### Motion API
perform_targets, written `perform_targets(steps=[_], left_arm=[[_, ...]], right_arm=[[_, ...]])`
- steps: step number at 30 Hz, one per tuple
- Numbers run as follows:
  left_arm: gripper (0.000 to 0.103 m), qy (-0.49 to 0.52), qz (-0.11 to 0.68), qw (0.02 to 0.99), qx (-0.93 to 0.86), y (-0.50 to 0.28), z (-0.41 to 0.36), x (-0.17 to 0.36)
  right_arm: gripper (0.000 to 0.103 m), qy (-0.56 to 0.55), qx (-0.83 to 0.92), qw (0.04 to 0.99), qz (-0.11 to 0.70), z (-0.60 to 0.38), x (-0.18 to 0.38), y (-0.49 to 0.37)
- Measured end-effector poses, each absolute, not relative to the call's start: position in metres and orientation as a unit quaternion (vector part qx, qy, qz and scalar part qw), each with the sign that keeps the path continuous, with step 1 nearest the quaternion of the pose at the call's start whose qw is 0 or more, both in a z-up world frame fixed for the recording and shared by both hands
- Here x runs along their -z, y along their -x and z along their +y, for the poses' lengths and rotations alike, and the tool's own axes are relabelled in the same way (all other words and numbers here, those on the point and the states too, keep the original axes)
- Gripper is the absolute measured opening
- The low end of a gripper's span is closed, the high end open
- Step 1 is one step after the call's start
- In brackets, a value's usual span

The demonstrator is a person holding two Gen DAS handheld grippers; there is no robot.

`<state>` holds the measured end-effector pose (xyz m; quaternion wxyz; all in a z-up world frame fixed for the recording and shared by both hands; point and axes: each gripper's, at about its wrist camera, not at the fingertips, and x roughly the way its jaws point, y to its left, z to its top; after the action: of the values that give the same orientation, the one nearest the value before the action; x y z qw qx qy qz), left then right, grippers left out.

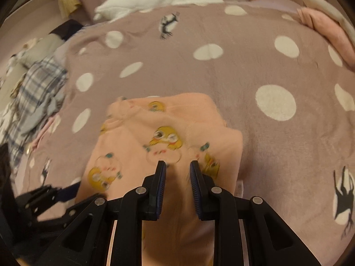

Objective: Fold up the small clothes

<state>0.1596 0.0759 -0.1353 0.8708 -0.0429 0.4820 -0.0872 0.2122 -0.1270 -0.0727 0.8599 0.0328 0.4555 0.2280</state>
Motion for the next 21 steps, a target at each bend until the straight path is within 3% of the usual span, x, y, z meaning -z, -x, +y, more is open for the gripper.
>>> perform_targets(steps=[10, 21], left_arm=[[0.040, 0.030, 0.483, 0.870, 0.091, -0.126, 0.070, 0.138], [0.040, 0.025, 0.488, 0.868, 0.086, -0.098, 0.071, 0.146]], right_arm=[[0.026, 0.036, -0.261, 0.854, 0.449, -0.121, 0.078, -0.156], [0.026, 0.037, -0.258, 0.848, 0.461, -0.127, 0.083, -0.136]])
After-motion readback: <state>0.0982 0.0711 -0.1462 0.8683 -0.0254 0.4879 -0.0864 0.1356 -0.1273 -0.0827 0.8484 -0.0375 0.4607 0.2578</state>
